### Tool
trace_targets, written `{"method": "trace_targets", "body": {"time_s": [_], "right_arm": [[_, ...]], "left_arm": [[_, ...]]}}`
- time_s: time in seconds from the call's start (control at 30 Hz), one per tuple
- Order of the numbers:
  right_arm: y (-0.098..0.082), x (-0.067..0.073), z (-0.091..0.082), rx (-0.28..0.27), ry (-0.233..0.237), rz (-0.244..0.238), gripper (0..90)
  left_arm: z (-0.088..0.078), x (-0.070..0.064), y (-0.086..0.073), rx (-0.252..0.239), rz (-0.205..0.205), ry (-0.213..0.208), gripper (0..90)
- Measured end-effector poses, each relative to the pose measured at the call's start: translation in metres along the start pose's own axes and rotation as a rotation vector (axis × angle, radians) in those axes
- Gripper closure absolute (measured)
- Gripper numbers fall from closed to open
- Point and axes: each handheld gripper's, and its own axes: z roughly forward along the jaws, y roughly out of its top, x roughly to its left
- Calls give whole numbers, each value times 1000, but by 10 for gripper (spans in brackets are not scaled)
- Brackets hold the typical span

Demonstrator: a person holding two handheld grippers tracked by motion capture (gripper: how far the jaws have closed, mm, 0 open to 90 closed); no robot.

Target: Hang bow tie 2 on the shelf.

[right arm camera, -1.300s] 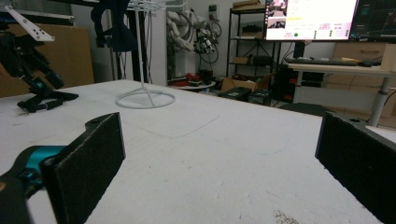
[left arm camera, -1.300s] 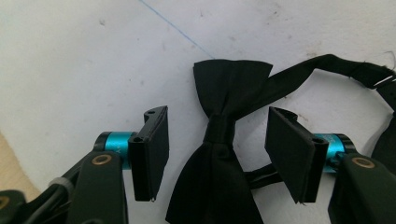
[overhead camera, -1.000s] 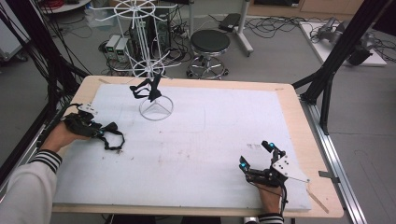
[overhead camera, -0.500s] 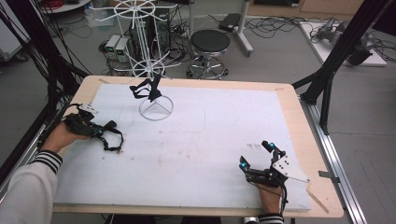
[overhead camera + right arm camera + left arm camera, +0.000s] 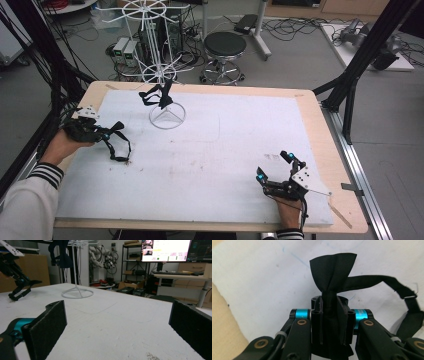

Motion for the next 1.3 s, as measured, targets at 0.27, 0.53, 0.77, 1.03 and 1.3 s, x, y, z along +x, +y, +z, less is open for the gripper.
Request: {"method": "trace_targets", "body": {"time_s": [0.27, 0.53, 0.77, 1.03, 1.3], "right_arm": [[0, 0, 0, -5, 2, -10, 7], [0, 1, 0, 3, 2, -6, 7], [0, 1, 0, 3, 2, -6, 7], [0, 1, 0, 3, 3, -6, 7], [0, 1, 0, 2, 3, 0, 7]], "left_arm": [[-11, -4, 4, -87, 19, 2, 757], [-24, -3, 6, -196, -33, 23, 758], [-33, -3, 10, -265, -37, 33, 757], [-47, -7, 32, -330, -38, 49, 757], [-59, -10, 49, -414, -22, 42, 757]]}}
